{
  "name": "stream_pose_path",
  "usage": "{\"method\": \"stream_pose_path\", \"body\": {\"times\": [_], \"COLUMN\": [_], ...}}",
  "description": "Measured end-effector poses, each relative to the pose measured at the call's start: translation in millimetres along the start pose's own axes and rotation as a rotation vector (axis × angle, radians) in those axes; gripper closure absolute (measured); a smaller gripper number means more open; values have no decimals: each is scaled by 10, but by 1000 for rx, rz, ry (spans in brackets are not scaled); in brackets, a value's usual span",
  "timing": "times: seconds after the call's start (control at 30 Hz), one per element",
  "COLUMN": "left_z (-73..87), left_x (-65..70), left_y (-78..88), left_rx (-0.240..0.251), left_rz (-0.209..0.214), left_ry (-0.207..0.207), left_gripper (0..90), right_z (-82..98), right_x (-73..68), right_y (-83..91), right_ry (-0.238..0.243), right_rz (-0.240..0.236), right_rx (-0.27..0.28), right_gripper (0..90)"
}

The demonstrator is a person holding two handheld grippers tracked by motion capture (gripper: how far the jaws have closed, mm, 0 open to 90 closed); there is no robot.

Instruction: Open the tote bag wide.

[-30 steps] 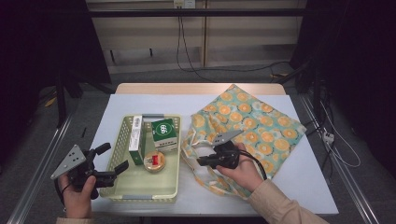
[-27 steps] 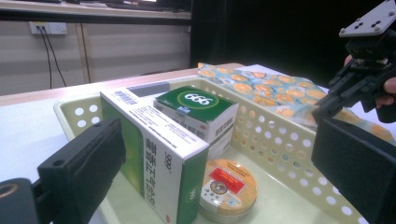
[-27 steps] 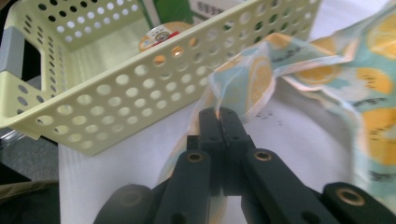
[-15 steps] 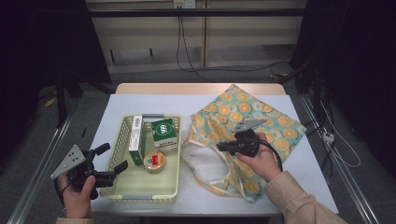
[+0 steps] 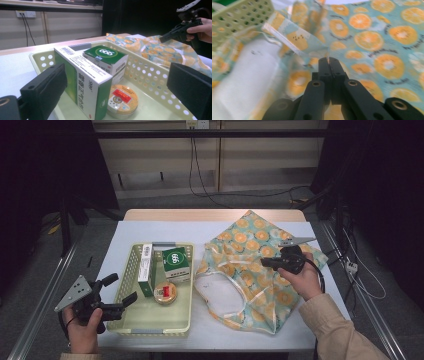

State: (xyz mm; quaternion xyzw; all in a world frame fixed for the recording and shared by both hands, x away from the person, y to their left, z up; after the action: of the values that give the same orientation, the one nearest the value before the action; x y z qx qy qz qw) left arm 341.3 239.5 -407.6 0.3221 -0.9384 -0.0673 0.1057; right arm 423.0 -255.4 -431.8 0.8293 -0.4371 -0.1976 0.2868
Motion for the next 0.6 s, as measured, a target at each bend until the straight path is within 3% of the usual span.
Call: {"method": "stream_pose_path", "body": {"times": [0.17,0.3,0.4,0.5,0.6], "left_z": [2,3,9,6,5], "left_x": [-1,-3,-4,5,-1], "left_y": [-1,1,-6,-10,-4], "left_rx": [-3,-2,-7,-5,-6], "left_rz": [-2,-4,-4,-2,-4], "left_ry": [-1,3,1,1,-1], "left_gripper": [28,28,28,28,28], "right_z": [74,120,149,166,184], "right_x": [248,442,565,572,483], "right_y": [-27,-78,-131,-183,-230], "right_ry": [-15,-94,-104,-122,-72], "right_rz": [58,62,106,95,110], "right_rx": [-11,14,8,10,-37], "right_gripper": [899,899,898,882,796]}}
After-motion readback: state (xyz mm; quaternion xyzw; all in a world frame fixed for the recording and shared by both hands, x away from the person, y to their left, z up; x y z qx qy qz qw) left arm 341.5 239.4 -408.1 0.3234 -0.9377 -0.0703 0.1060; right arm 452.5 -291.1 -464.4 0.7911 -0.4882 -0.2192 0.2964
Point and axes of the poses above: each handheld gripper's, and its own axes: y roughly backward along the jaws, z roughly out of its underside, x roughly to its right, the point moved 5 cm from there along -y, roughly forward along the jaws, and after that the axes turned 5 degrees about z, right-handed, at the moved point
